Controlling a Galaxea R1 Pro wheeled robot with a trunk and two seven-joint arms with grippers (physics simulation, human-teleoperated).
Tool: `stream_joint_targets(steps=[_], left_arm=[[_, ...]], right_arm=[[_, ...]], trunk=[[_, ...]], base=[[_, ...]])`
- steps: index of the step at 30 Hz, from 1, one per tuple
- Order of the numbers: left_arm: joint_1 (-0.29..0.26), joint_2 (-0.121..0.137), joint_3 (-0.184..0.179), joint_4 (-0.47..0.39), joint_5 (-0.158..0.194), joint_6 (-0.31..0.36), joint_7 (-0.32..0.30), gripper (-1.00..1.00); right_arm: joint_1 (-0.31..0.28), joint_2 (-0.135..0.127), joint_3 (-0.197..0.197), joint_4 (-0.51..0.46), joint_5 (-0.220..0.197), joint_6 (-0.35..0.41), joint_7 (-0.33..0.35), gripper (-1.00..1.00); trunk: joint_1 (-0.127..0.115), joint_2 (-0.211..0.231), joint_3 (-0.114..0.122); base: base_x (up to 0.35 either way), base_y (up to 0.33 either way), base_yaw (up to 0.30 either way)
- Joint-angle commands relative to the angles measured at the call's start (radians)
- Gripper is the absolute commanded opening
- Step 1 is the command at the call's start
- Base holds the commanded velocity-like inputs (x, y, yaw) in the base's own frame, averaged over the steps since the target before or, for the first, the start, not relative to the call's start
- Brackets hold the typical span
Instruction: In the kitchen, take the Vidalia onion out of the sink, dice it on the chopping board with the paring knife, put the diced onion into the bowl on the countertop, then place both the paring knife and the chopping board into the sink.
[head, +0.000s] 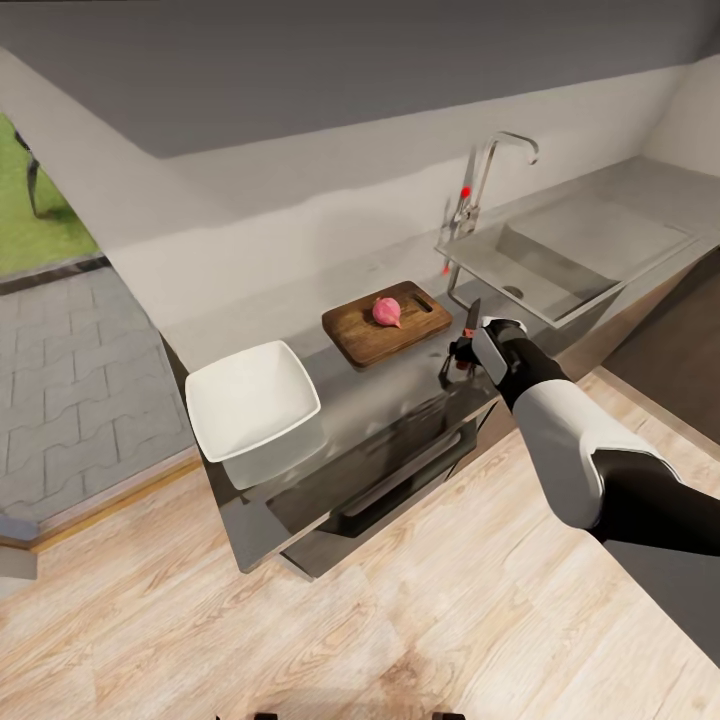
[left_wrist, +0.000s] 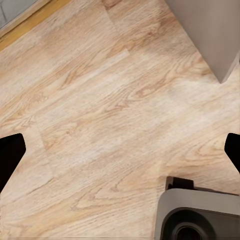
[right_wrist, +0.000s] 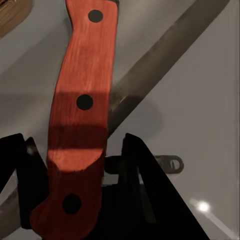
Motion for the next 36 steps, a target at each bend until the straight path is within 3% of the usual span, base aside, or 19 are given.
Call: stream_joint_targets(steps=[1,18,36], left_arm=[[-0.001,-0.001,-0.009,0.004,0.007,-0.004,0.002,1.00],[-0.001,-0.001,-0.009,0.004,0.007,0.002,0.002,1.00],[-0.001,-0.001,-0.009,0.004,0.007,0.002,0.002,1.00]], right_arm=[[0.000,-0.002,-0.001,0.013,0.009,0.008,-0.011,-1.00],[0.000,-0.024,-0.003,-0.001,0.009,0.014,-0.013,-1.00],[0.000,-0.018,-0.003,0.000,0.006,0.015,-0.012,-1.00]], trunk=[[0.001,-0.001,-0.001],[0.001,-0.001,-0.001],[0.001,-0.001,-0.001]], base=[[0.000,0.000,0.000],[0.000,0.000,0.000],[0.000,0.000,0.000]])
